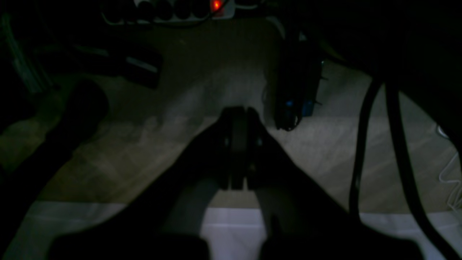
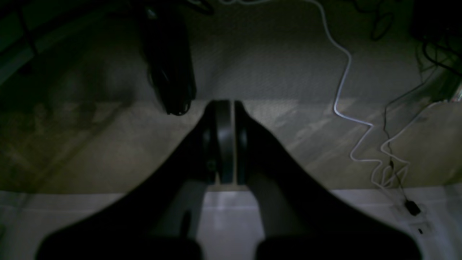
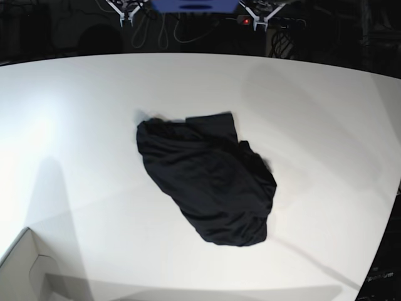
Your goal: Layout the t-shirt on the table in an organized manner, then fold the t-shirt properly
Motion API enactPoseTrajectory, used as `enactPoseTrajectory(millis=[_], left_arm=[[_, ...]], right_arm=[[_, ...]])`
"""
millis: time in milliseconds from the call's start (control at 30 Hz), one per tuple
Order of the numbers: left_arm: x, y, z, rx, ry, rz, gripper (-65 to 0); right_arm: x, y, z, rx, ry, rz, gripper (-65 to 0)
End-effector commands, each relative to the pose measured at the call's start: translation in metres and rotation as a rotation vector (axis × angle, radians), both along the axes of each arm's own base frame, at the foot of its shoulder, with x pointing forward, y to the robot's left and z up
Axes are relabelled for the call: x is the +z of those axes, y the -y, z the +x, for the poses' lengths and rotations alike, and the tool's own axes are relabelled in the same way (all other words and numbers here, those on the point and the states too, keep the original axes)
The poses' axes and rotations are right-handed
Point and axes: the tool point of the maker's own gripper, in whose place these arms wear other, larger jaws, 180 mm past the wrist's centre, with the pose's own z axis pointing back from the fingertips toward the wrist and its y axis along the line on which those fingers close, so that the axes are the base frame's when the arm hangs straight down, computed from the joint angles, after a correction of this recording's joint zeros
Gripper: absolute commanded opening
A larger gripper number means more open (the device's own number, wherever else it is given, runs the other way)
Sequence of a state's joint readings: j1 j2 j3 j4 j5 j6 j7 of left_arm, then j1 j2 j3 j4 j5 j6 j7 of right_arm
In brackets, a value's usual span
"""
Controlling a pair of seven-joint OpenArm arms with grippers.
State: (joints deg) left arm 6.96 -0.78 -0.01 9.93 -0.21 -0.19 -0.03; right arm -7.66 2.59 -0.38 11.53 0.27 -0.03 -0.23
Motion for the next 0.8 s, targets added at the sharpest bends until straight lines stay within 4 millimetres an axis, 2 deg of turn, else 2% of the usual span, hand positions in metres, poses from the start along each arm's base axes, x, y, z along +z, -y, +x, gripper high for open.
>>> enactPoseTrajectory(millis=[0, 100, 233, 367, 433, 767], left_arm=[[0.0, -0.003, -0.002, -0.001, -0.012, 0.007, -65.0], [0.0, -0.007, -0.007, -0.003, -0.041, 0.013, -65.0], [0.001, -0.027, -0.004, -0.01, -0.032, 0.041, -65.0], [0.001, -0.03, -0.003, -0.013, -0.029, 0.045, -65.0], [0.001, -0.03, -0.002, -0.015, -0.028, 0.045, -65.0], [0.001, -0.03, -0.004, -0.009, -0.032, 0.052, -65.0]], right_arm=[[0.0, -0.002, -0.002, -0.006, -0.006, 0.006, -65.0], [0.0, -0.005, -0.003, -0.006, -0.007, 0.011, -65.0], [0.0, -0.016, -0.006, -0.015, -0.01, 0.025, -65.0], [0.0, -0.022, -0.01, -0.017, -0.016, 0.034, -65.0], [0.0, -0.032, -0.016, -0.02, -0.023, 0.048, -65.0], [0.0, -0.038, -0.018, -0.017, -0.03, 0.058, -65.0]])
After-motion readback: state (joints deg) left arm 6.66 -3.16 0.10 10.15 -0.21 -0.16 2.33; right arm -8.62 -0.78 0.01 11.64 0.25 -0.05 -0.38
